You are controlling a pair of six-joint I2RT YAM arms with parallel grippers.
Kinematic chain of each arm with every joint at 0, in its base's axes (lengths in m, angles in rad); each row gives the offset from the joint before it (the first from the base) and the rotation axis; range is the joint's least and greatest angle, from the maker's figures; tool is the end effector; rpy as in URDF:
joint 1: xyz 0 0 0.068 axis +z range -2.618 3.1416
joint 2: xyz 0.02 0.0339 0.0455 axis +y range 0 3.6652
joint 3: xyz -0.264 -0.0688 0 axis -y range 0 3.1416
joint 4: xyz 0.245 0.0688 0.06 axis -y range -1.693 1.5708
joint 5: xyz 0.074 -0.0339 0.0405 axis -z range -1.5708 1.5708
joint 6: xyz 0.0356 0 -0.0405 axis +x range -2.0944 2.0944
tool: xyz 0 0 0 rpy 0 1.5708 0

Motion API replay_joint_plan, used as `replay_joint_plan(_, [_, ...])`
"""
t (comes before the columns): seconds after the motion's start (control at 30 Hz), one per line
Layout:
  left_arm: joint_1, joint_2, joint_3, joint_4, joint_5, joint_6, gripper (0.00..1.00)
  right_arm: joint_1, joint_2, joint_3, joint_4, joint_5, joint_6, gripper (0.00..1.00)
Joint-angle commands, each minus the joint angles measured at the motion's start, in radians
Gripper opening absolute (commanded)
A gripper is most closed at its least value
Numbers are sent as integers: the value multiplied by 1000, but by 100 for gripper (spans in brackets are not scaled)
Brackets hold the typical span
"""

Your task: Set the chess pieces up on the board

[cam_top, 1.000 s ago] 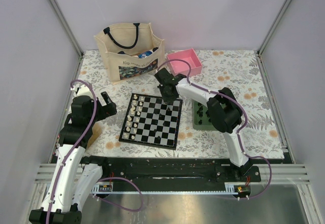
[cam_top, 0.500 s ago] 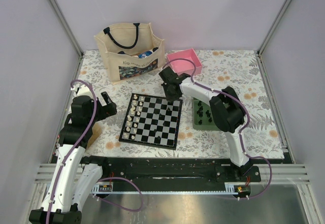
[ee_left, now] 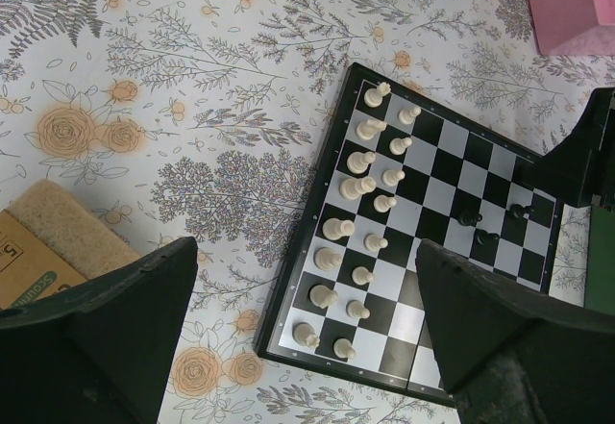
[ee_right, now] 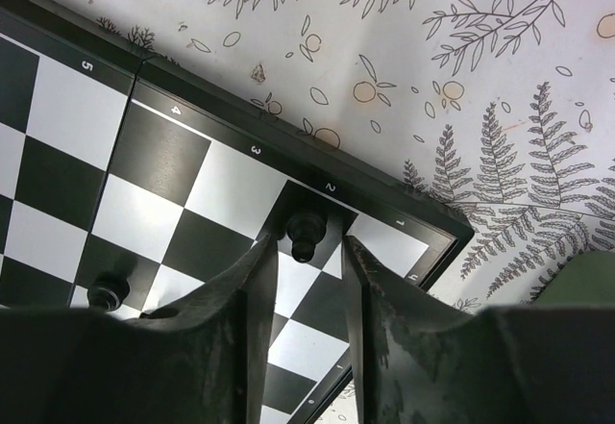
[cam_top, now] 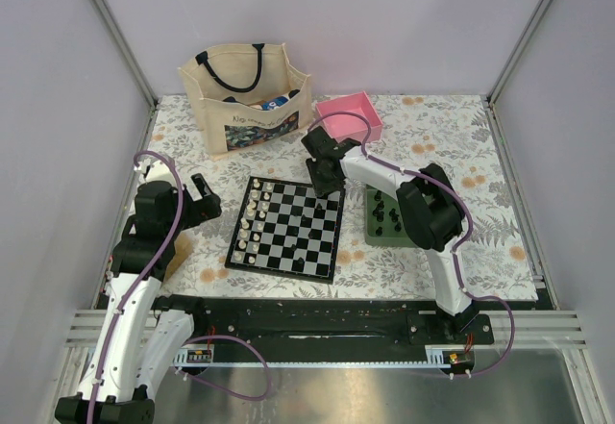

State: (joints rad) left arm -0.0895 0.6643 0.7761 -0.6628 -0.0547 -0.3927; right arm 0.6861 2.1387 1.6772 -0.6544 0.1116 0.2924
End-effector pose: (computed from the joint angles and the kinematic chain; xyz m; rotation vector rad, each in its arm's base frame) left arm 0.1419 -0.0108 0.3059 -0.3537 2.0997 -0.2277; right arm 0.3554 0.2859 0.1824 -0.4910 2.6392 0.1596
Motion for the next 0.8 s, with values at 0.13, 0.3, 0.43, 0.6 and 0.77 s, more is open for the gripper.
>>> replay_joint_plan(0.13, [13,-38,6,26,-8,-5,99,-5,-112,23,-13,-10,-29,52])
replay_joint_plan(0.3, [14,-52,3,29,-13,-5,99,-5,-178,-2,-11,-6,-32,58])
replay_joint_plan(0.43, [14,-48,3,28,-7,-3,99,-7,-233,-27,-13,-3,-24,63])
replay_joint_plan(0.6, [14,-52,3,31,-4,-5,99,-2,-298,-89,2,-36,17,63])
replay_joint_plan(0.77, [17,-49,5,32,4,-5,99,39,-296,-142,21,-76,48,63])
